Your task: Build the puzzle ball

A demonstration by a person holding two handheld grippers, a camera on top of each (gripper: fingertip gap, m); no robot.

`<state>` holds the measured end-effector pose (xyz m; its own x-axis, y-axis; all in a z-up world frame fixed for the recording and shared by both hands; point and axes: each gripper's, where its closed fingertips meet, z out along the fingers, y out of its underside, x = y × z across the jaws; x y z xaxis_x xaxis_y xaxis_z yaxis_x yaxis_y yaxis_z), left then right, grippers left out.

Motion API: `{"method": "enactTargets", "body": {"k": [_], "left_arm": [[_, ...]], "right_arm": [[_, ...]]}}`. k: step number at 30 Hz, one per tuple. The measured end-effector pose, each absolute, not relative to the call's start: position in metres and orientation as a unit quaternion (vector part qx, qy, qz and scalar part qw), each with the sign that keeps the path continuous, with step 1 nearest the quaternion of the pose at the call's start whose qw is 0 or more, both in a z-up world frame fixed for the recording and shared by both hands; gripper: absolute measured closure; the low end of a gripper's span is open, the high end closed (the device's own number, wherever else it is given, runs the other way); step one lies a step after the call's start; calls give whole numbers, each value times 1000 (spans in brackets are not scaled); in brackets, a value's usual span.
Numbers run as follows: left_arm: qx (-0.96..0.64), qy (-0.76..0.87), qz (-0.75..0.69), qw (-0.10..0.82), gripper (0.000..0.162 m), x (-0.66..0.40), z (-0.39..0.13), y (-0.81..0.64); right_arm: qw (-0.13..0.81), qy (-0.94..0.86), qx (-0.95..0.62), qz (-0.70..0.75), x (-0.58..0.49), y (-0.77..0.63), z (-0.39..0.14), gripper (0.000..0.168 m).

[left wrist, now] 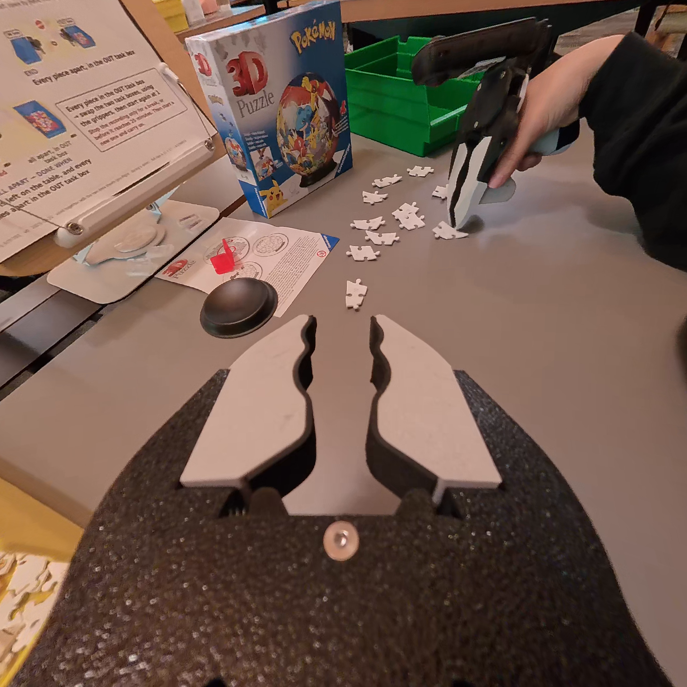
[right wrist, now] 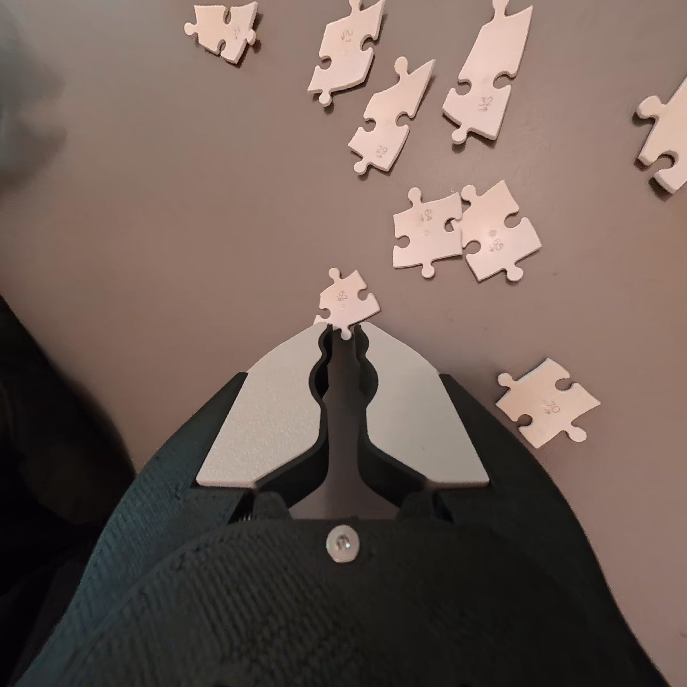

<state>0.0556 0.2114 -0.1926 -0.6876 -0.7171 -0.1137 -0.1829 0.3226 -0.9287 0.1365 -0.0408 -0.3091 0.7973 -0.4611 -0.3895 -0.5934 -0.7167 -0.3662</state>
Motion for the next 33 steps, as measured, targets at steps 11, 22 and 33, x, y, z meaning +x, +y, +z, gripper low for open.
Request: {"method": "enactTargets", "body": {"k": [11,22,33], "left_arm": [[-303,761,-495,288,135,51,-190,231],[-489,700,-313,416,133,74,-158,389],[-518,781,-165,308,124,113,-196,508]], "right_arm": [[330,231,-915,6,156,-27,-260,133],[517,102,-826,-201,201,52,-146,99],[543,55,-801,-247,219,97,-116,92]]}}
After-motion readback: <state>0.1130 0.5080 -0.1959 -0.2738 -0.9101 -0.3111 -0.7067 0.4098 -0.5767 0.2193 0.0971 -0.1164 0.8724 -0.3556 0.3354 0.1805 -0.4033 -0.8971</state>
